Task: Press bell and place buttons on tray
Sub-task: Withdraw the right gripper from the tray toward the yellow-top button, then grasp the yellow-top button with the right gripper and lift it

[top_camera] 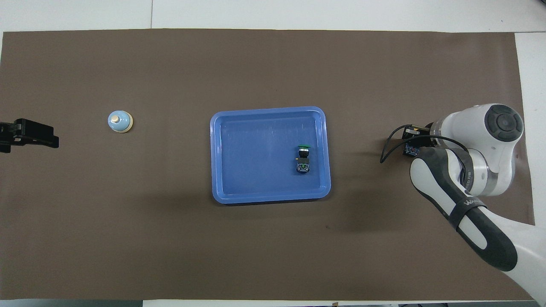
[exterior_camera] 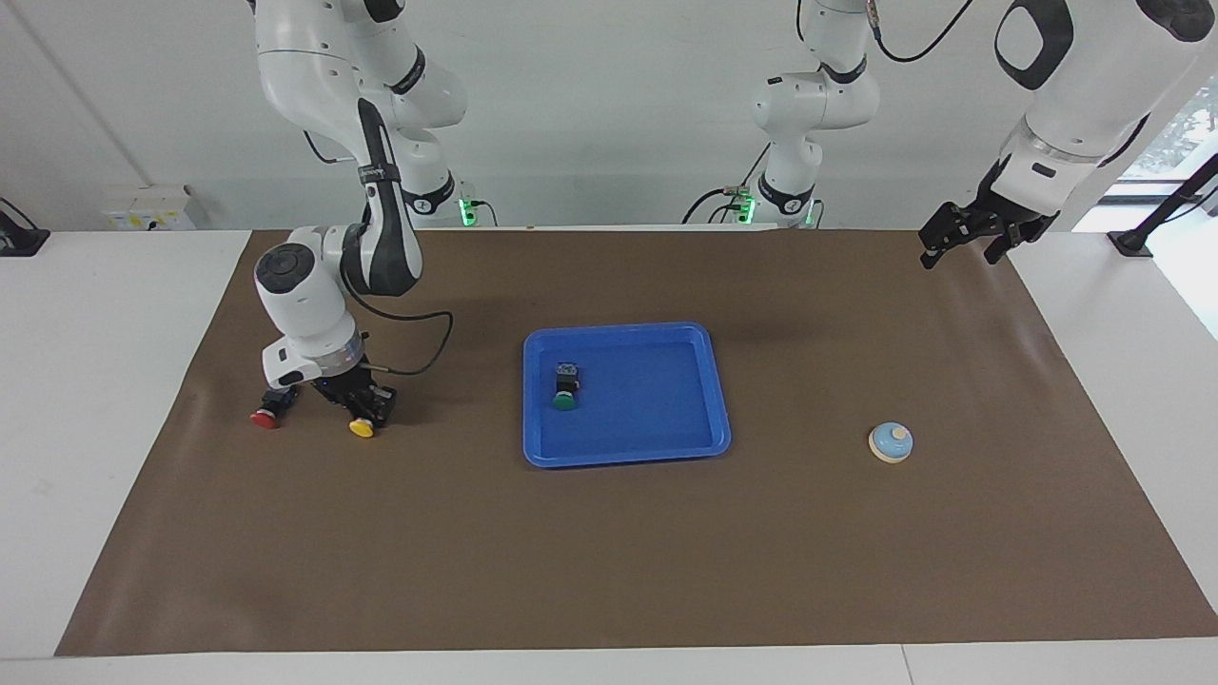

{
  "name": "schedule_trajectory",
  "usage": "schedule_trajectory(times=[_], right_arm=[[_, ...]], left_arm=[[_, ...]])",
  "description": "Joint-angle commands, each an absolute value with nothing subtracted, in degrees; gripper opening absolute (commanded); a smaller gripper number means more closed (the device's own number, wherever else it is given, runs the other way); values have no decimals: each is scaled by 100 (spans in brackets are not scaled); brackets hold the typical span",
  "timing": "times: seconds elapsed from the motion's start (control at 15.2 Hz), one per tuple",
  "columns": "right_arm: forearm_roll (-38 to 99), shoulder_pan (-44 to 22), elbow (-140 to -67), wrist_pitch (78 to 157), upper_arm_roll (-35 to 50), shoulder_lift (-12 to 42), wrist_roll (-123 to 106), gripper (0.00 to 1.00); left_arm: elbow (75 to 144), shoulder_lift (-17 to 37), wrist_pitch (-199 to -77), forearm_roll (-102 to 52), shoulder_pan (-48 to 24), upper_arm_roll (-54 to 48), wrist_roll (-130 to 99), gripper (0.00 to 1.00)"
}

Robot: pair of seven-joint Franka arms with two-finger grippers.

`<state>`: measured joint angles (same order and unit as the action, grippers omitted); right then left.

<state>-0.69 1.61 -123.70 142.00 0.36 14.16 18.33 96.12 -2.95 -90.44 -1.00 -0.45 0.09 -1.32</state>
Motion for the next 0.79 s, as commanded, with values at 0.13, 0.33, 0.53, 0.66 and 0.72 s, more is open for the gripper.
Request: schedule_trajectory(times=[0.13, 0.33, 0.53, 0.66, 0.72], right_arm=[[-88, 106, -11894, 13485, 158, 1362, 1775, 0], [0, -429, -10963, 12554, 158, 1397, 2037, 0], [315, -1358, -10215, 11875, 150, 1520, 2678, 0], [377, -1896, -10081, 11935, 158, 1582, 2926, 0], [387, -2177, -10081, 12040, 158, 1582, 3127, 0]], left_arm=[[9562, -334, -8982, -79, -44, 18, -158, 100], [9562, -334, -8982, -79, -44, 18, -158, 100], [9562, -334, -8982, -79, -44, 18, -158, 100], [9562, -334, -8982, -79, -44, 18, -158, 100], [9562, -334, -8982, -79, -44, 18, -158, 100]])
